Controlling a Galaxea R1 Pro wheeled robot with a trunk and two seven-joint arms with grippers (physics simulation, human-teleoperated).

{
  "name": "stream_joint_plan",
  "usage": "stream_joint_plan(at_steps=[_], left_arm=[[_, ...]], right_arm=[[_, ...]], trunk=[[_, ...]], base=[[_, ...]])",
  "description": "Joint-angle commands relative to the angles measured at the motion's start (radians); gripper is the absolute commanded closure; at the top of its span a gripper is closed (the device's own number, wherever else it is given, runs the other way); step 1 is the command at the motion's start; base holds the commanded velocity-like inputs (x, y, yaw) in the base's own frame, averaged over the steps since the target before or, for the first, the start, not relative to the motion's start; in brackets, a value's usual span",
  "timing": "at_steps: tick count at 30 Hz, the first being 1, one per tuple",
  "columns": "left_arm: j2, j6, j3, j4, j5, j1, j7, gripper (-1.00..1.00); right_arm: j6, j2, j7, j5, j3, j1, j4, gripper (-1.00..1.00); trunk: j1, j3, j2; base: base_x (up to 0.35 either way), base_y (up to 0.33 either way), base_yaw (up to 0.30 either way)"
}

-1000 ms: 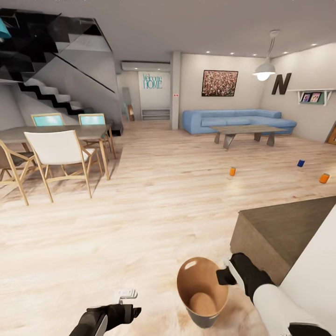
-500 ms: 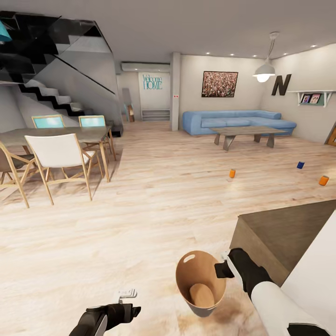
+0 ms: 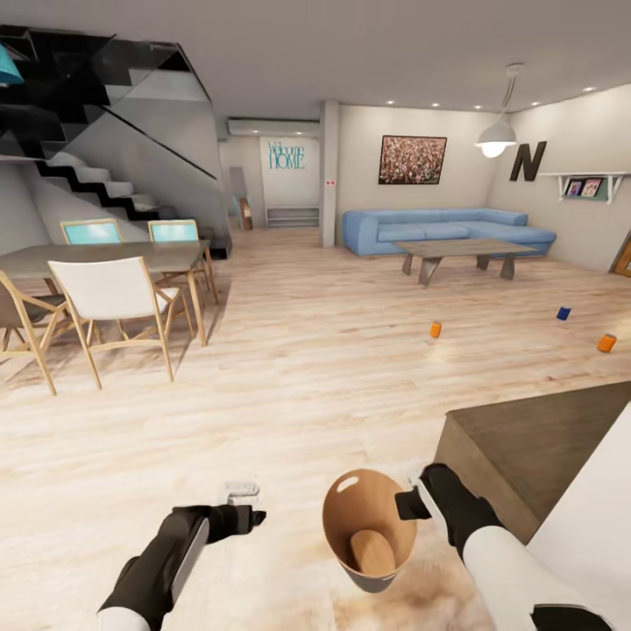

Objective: Put the three can of soda from the living room inside the tash can in the kitchen.

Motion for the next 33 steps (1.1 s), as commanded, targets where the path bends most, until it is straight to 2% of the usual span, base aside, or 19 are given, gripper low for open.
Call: stream_joint_plan(at_steps=[1, 5, 9, 33], left_arm=[[0.001, 0.005, 0.001, 0.033, -0.001, -0.043, 0.004, -1.00], [0.001, -0.026, 0.000, 0.125, 0.000, -0.076, 0.008, -1.00], [0.002, -0.054, 0.000, 0.178, 0.001, -0.084, 0.011, -1.00], [0.006, -0.078, 0.003, 0.199, 0.001, -0.085, 0.019, -1.00]], right_arm=[[0.000, 0.005, 0.004, 0.002, 0.004, 0.000, 0.000, 1.00], [0.000, 0.016, 0.004, 0.029, 0.008, -0.001, 0.000, 1.00], [-0.001, 0.021, 0.004, 0.046, 0.010, -0.001, 0.001, 1.00], [-0.003, 0.018, 0.007, 0.050, 0.007, -0.001, 0.000, 1.00]], trunk=[[-0.004, 0.003, 0.007], [-0.019, 0.016, 0.035], [-0.035, 0.028, 0.063], [-0.127, 0.103, 0.231]], base=[[0.000, 0.000, 0.000], [0.000, 0.000, 0.000], [0.000, 0.000, 0.000], [0.000, 0.000, 0.000]])
